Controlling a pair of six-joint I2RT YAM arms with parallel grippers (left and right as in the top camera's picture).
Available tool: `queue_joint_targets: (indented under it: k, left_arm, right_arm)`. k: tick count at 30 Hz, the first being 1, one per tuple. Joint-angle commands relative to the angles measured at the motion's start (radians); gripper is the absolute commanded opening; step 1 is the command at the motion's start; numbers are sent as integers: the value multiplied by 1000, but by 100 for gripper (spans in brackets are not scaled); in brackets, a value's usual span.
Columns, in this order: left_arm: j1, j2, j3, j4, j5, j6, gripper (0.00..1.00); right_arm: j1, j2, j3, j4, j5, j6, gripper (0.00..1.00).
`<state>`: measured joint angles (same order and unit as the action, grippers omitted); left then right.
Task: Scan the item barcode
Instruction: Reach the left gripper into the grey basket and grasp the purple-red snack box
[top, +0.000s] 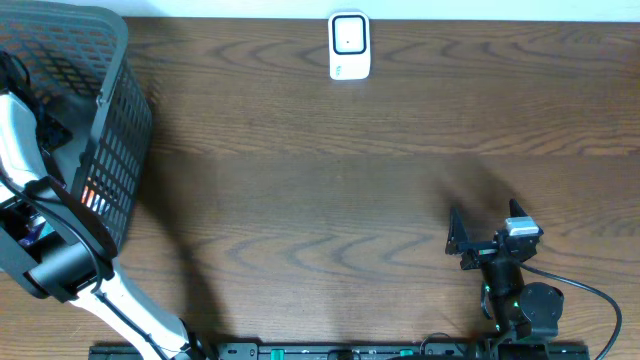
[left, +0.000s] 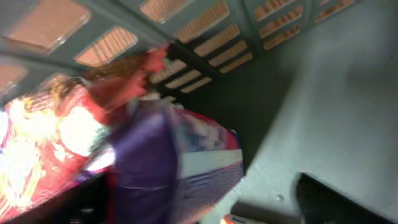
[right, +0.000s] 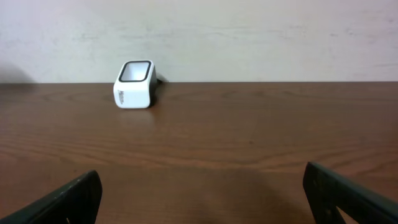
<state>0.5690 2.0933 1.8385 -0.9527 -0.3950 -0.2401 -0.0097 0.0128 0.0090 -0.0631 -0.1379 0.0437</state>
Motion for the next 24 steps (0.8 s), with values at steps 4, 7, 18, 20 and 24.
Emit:
queue_joint_targets:
  k: [4, 7, 18, 20, 24]
  left_arm:
    - [4, 26, -4, -8, -14, -5, 53]
    - [4, 26, -4, -21, -14, -5, 51]
    - [4, 17, -4, -77, -11, 8, 7]
    - [4, 1, 1, -89, -9, 14, 7]
    - [3, -79, 8, -77, 134, 14, 7]
  right_arm:
    - [-3, -4, -3, -1, -3, -7, 99]
    - [-3, -4, -3, -1, -3, -7, 99]
    - [-3, -4, -3, -1, -3, -7, 99]
    - [-3, -4, -3, -1, -3, -7, 99]
    - [-3, -4, -3, -2, -3, -7, 99]
